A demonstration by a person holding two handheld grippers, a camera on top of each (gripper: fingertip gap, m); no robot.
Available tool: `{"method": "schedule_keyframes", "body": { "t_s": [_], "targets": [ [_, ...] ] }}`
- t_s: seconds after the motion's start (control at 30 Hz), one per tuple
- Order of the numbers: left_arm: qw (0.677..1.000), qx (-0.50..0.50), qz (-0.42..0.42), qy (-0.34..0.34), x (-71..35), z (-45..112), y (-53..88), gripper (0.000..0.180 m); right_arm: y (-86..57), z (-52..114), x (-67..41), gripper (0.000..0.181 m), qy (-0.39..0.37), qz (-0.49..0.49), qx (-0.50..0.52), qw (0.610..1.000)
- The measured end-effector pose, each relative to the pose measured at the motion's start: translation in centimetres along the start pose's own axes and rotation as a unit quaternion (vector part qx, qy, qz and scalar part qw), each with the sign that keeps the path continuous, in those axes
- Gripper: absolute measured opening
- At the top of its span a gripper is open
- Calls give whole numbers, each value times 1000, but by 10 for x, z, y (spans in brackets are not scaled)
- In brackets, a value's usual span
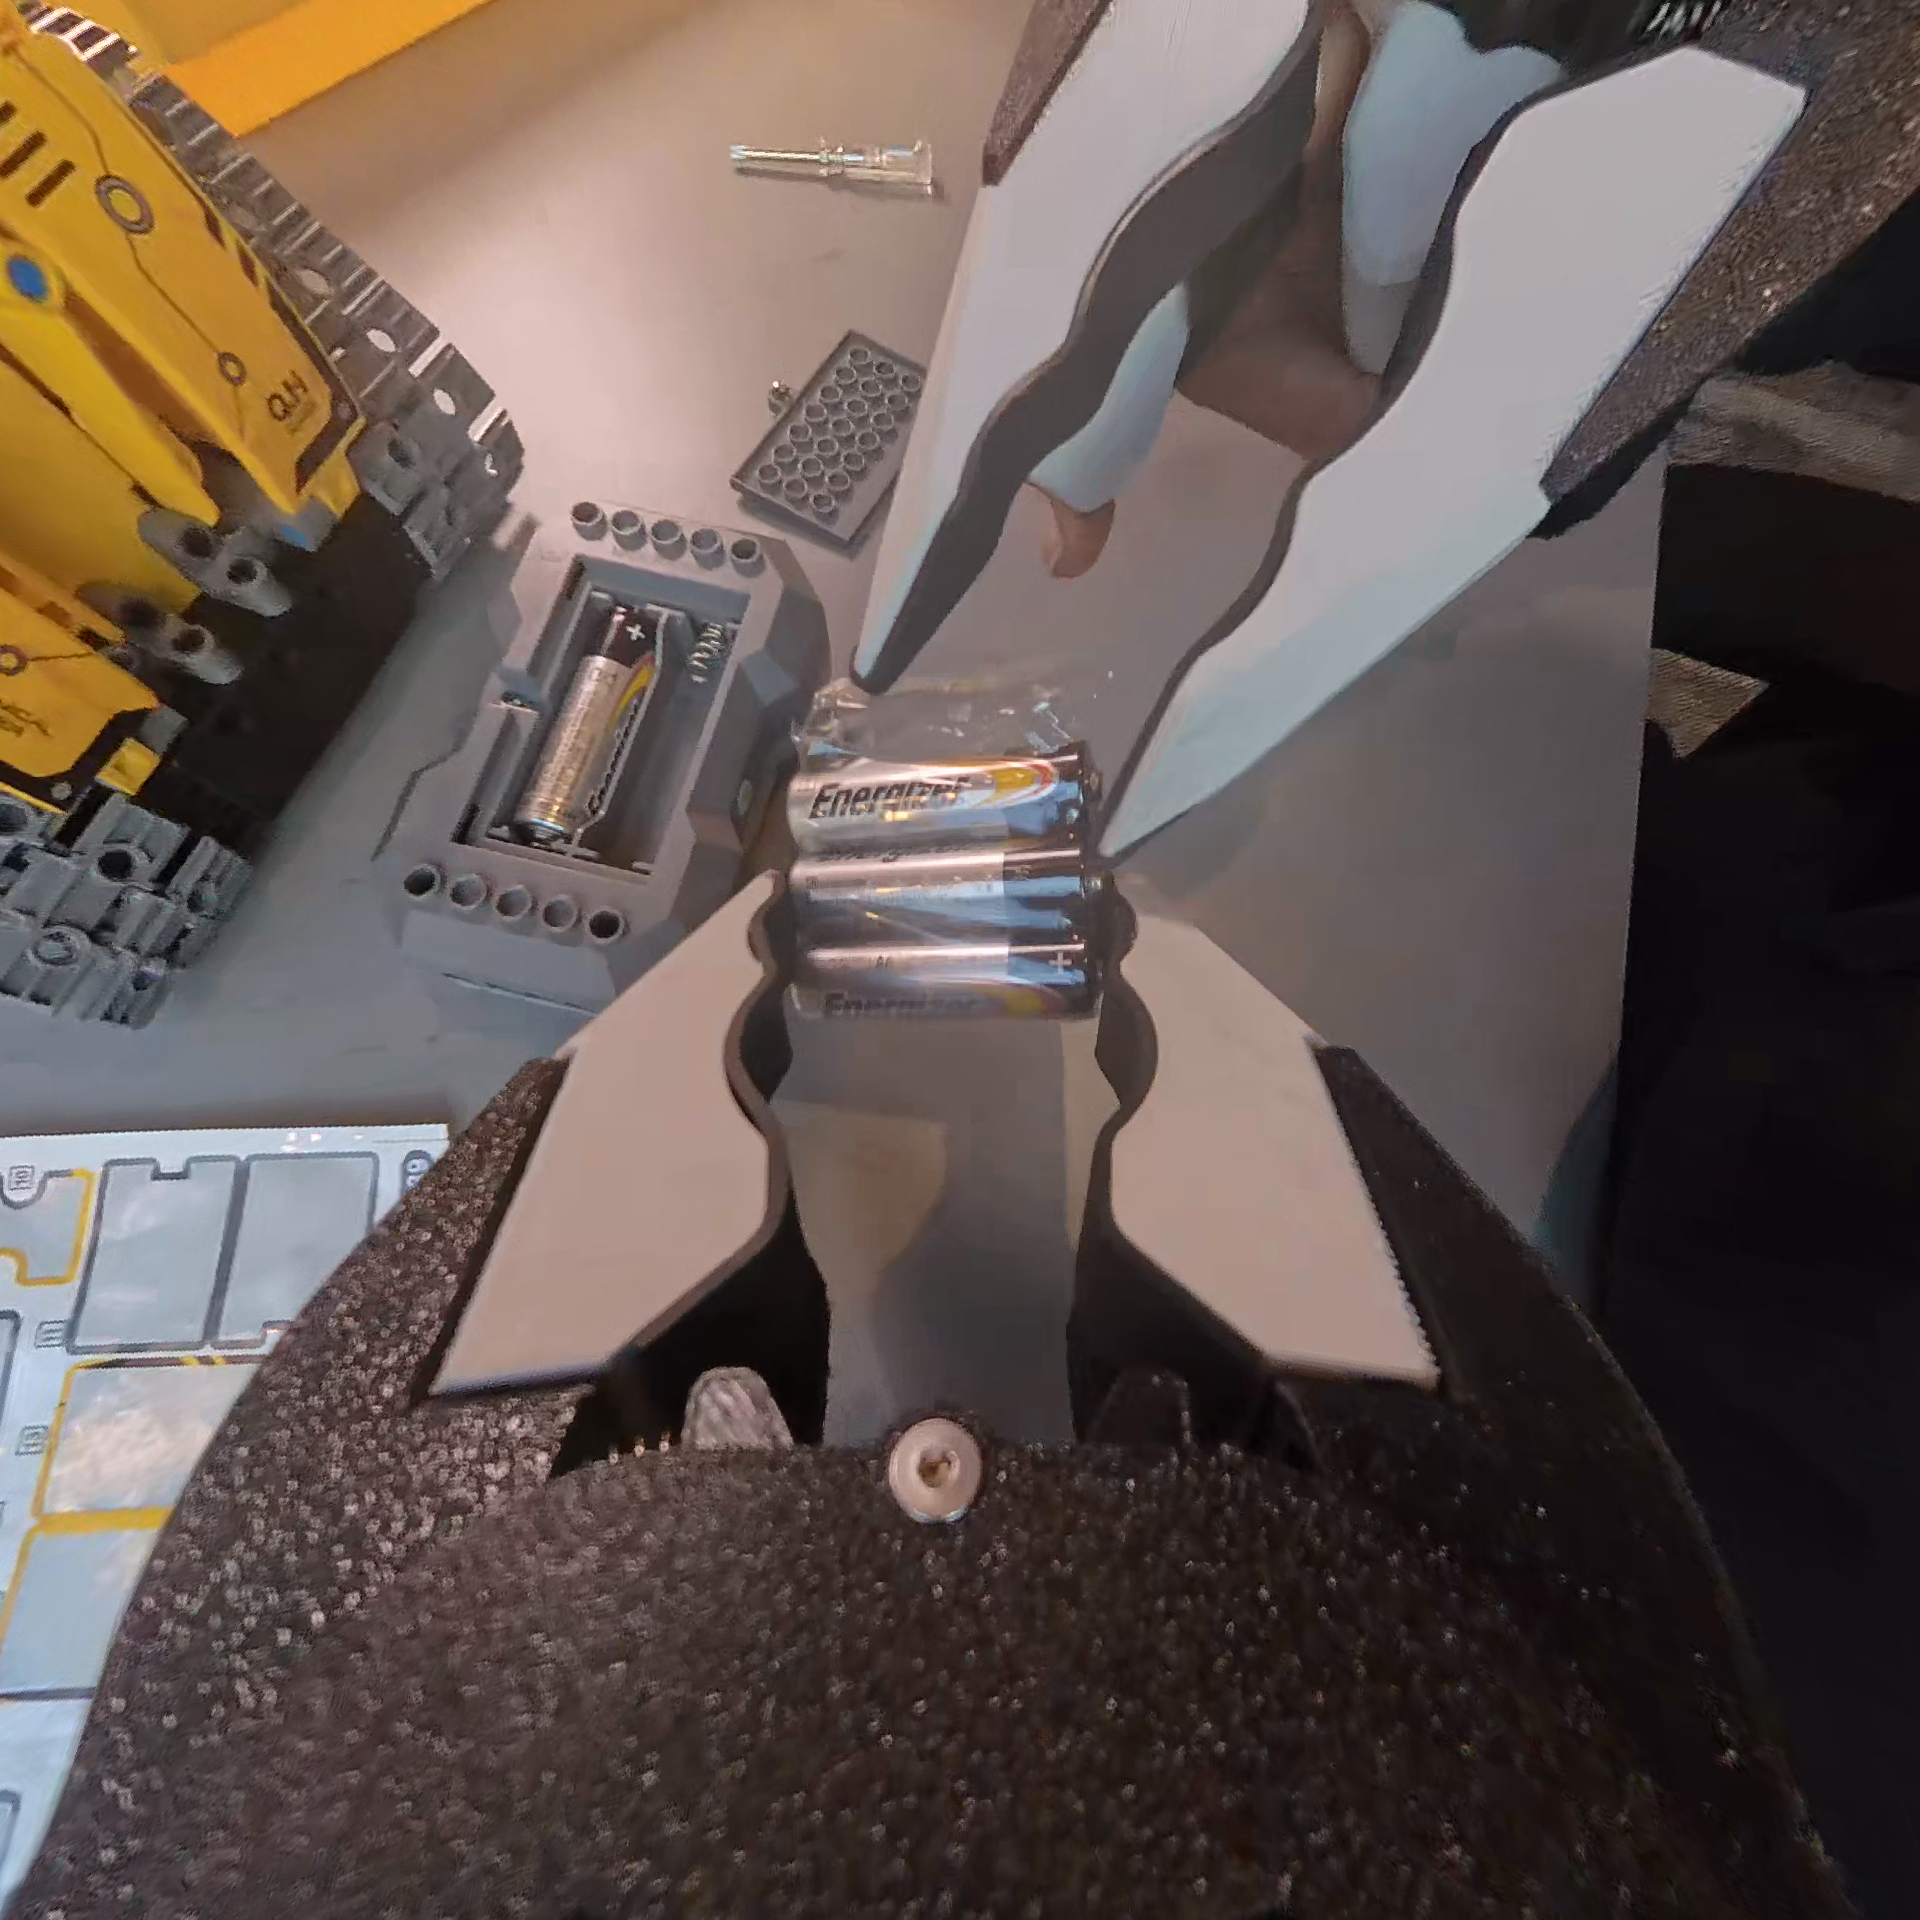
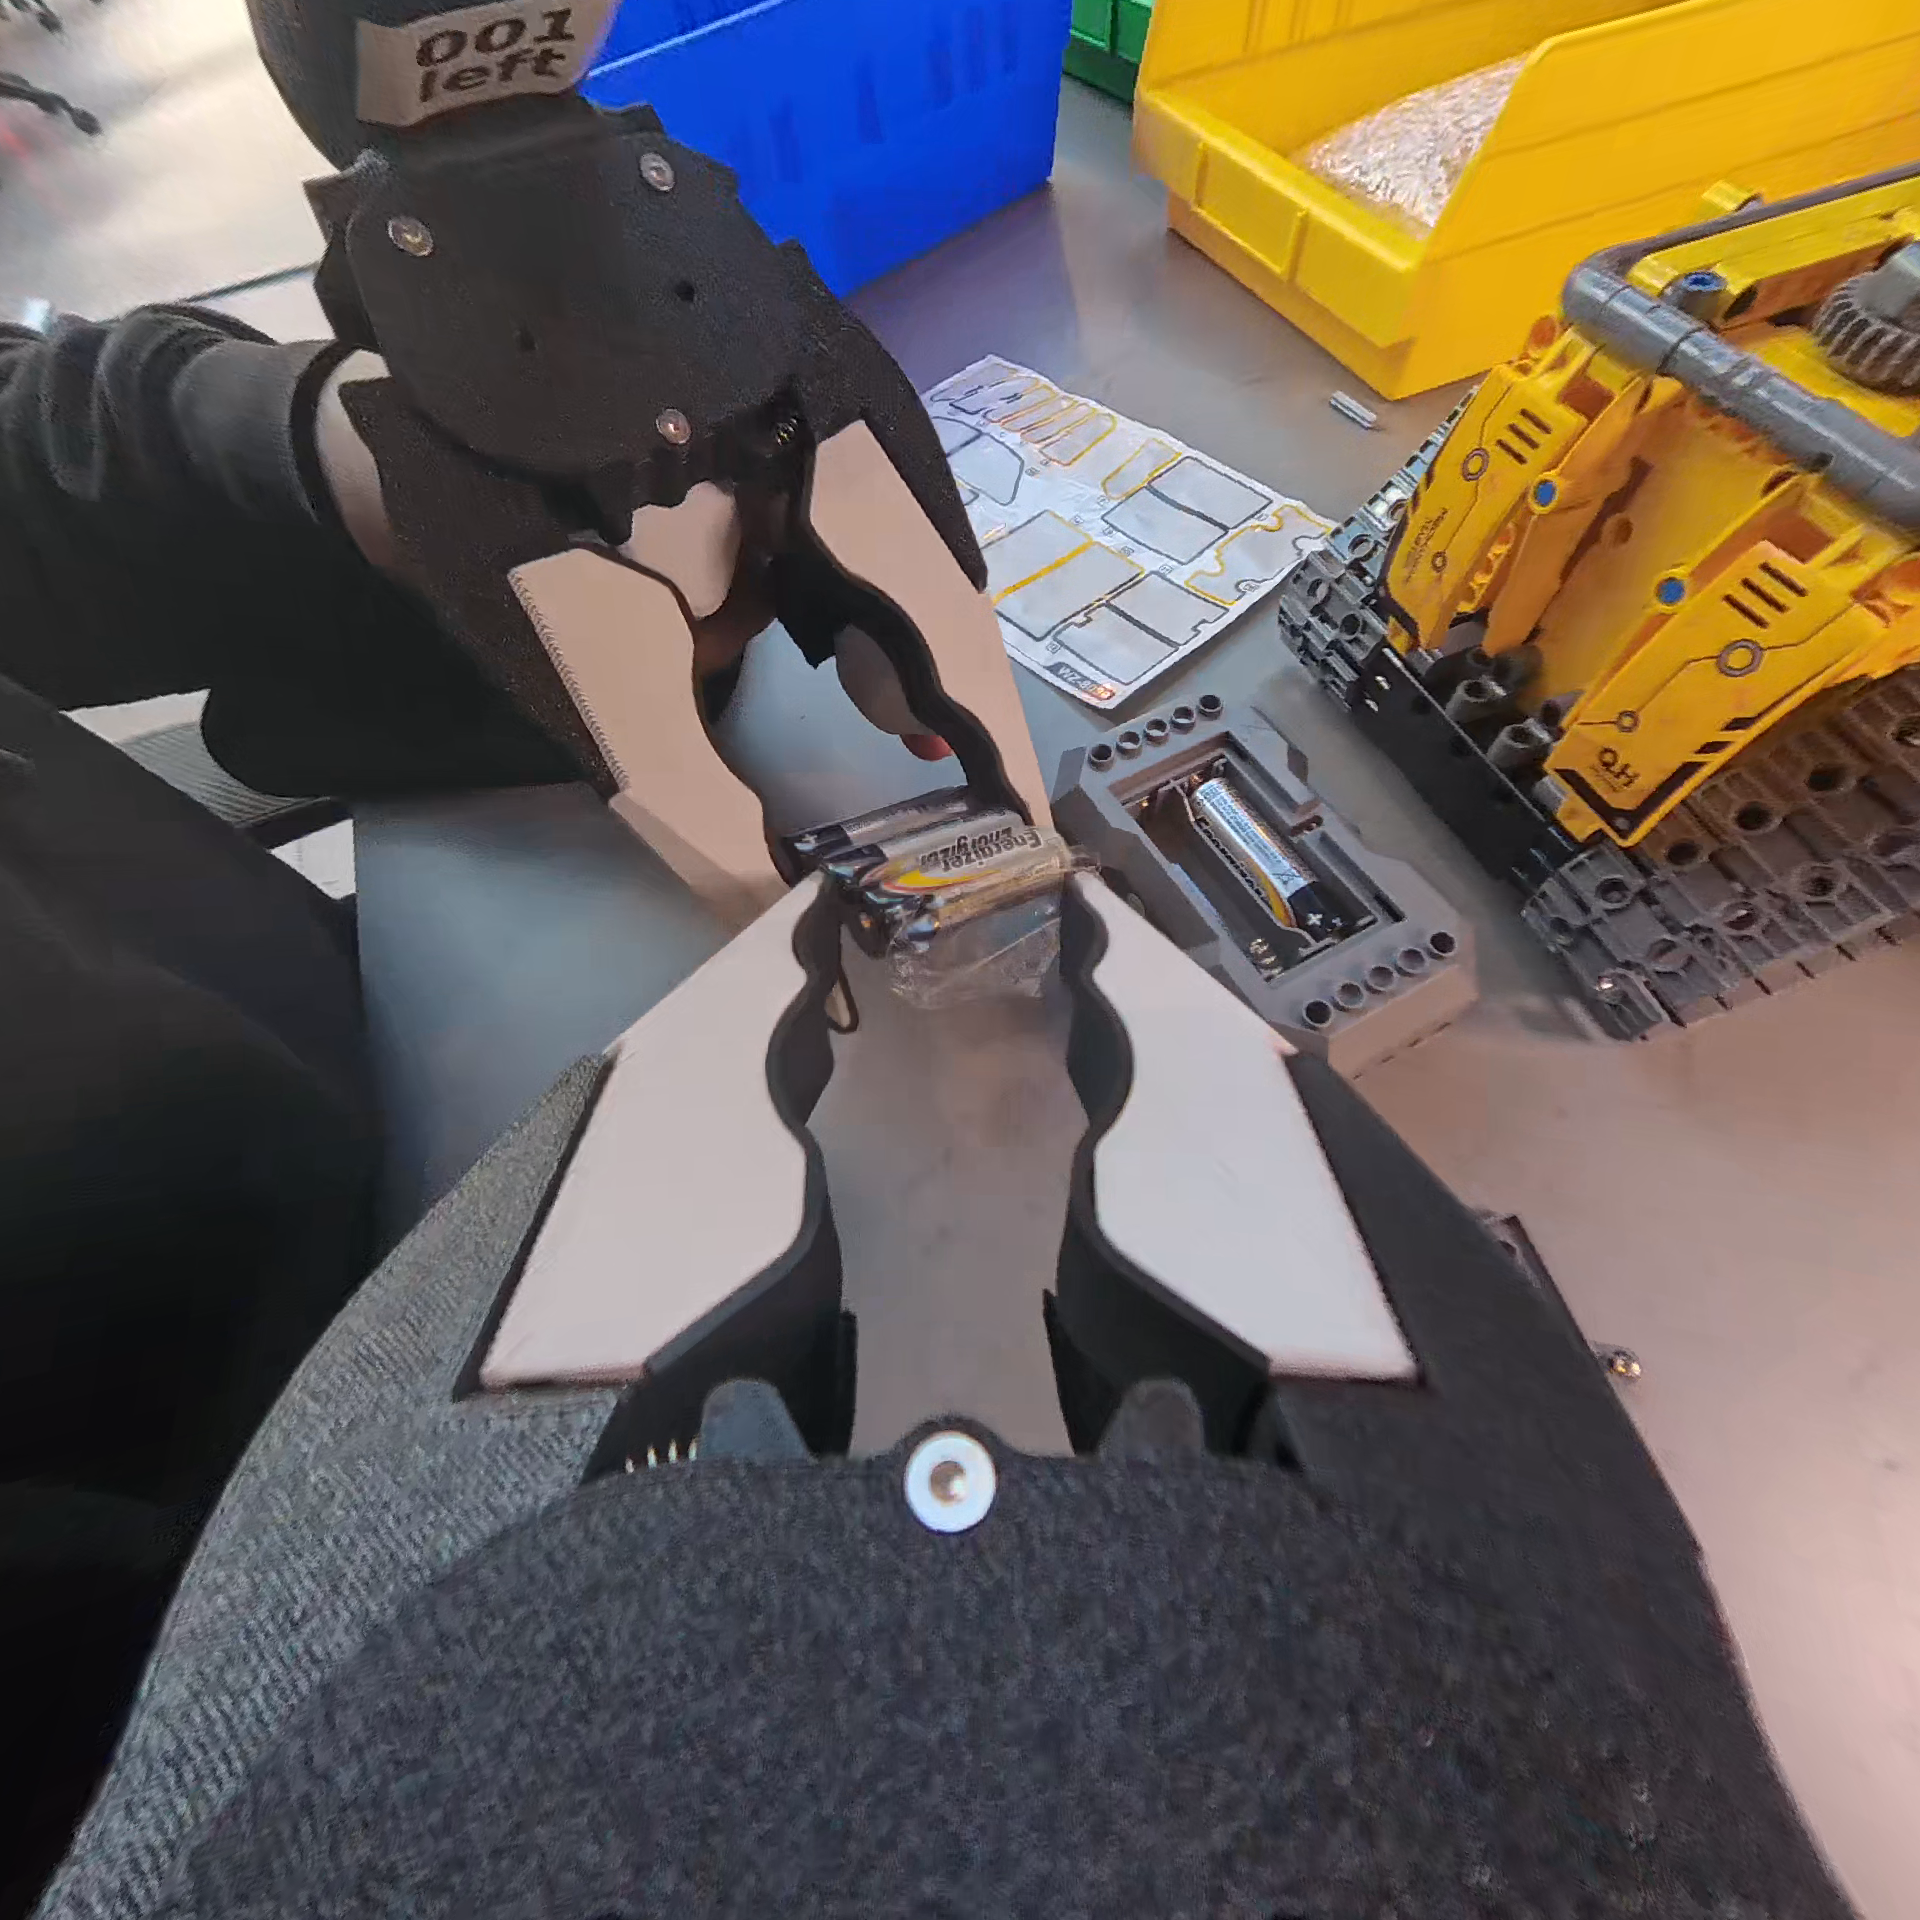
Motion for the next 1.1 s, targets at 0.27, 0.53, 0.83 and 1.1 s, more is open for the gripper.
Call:
{"method": "schedule_keyframes", "body": {
  "t_s": [0.27,0.53,0.83,1.1],
  "targets": [
    [998,12,33,-46,-12,-12,-12,12,-9,-8,20,0,-13,53,55,997],
    [998,6,39,-38,-8,-13,-4,12,-7,-21,19,13,-19,46,45,998],
    [994,92,12,-65,-6,-13,-6,13,7,14,23,26,79,-120,-28,989],
    [984,141,-25,-103,-3,-27,4,31,1,3,15,14,4,-66,-102,993]
  ]
}}
Point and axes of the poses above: each gripper's, where its closed fingertips meet, z out along the fingers, x out of its underside, y = z × x across the jaws, the point moved 10 cm from there along -z, back along the fingers, and after that the axes turned 14 degrees about -x, right-handed, at the moved point
